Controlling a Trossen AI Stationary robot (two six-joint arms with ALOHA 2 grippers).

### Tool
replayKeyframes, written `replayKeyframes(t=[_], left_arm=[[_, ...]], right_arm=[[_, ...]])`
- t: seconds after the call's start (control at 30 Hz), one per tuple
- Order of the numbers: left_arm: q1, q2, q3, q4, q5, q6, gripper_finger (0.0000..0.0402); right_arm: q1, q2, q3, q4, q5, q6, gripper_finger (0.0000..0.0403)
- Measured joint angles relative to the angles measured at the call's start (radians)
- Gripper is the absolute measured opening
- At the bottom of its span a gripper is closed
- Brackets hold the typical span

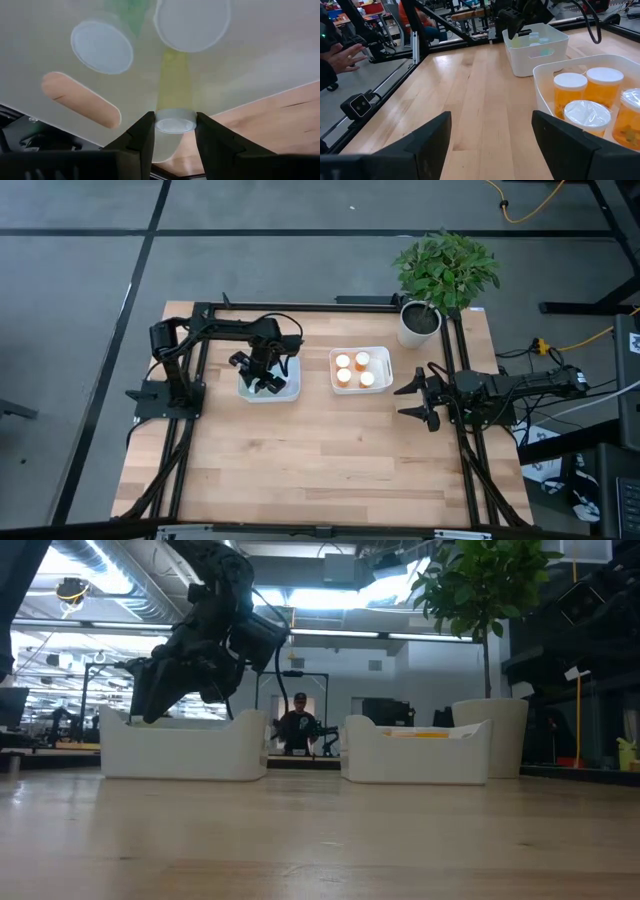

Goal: Pick and place medicine bottles into bin by pill shape (circle, oval)
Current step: Put the yellow pill bottle into the left white bin

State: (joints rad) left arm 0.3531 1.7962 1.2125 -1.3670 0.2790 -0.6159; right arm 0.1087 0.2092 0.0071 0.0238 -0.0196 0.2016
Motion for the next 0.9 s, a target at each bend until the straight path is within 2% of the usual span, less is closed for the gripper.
replayKeyframes(t=[0.27, 0.57, 0.9], left_arm=[[0.000, 0.000, 0.000, 0.000, 0.000, 0.000, 0.0122], [0.000, 0.000, 0.000, 0.000, -0.005, 0.001, 0.0162], [-0.003, 0.000, 0.020, -0.019, -0.001, -0.003, 0.0165]], right_arm=[[0.000, 0.000, 0.000, 0.000, 0.000, 0.000, 0.0279], [0.000, 0.000, 0.000, 0.000, 0.000, 0.000, 0.0279], [0.000, 0.000, 0.000, 0.000, 0.000, 0.000, 0.0279]])
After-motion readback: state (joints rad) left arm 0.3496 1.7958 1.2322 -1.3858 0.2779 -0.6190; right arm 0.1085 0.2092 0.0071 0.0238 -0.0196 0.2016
